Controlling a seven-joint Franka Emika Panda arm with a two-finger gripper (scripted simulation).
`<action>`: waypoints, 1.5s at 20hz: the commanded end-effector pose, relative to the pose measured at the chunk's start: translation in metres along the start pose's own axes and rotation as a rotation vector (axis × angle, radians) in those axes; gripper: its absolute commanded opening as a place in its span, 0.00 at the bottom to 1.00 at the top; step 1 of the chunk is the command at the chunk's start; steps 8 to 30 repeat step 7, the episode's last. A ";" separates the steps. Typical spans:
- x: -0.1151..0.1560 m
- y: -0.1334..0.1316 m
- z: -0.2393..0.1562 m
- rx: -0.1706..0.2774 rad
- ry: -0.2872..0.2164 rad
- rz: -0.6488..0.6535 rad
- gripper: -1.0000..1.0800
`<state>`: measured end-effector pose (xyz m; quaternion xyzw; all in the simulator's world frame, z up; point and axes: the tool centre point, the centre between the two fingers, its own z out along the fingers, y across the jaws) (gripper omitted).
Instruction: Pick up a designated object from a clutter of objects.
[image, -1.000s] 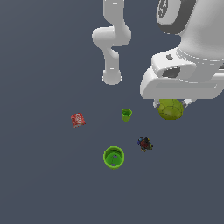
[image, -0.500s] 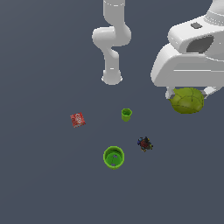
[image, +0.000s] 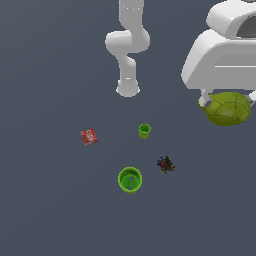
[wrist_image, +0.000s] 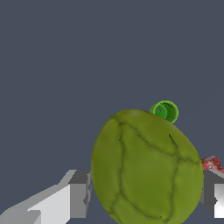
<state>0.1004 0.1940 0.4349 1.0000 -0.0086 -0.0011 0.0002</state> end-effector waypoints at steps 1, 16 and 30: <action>0.002 -0.001 -0.005 0.000 0.002 0.000 0.00; 0.003 -0.001 -0.008 0.000 0.002 0.000 0.00; 0.003 -0.001 -0.008 0.000 0.002 0.000 0.00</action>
